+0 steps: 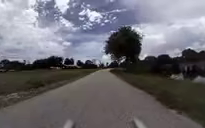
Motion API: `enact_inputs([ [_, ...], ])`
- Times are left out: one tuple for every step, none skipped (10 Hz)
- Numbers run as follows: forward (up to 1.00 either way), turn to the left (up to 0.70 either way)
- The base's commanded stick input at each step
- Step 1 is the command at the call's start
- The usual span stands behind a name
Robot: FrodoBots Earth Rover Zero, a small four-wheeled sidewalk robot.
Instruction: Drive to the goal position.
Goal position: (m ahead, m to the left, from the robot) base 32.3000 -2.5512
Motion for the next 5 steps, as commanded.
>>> enact_inputs([
  [0.70,0.00],
  [0.70,0.00],
  [0.70,0.00],
  [0.70,0.00],
  [0.70,0.00],
])
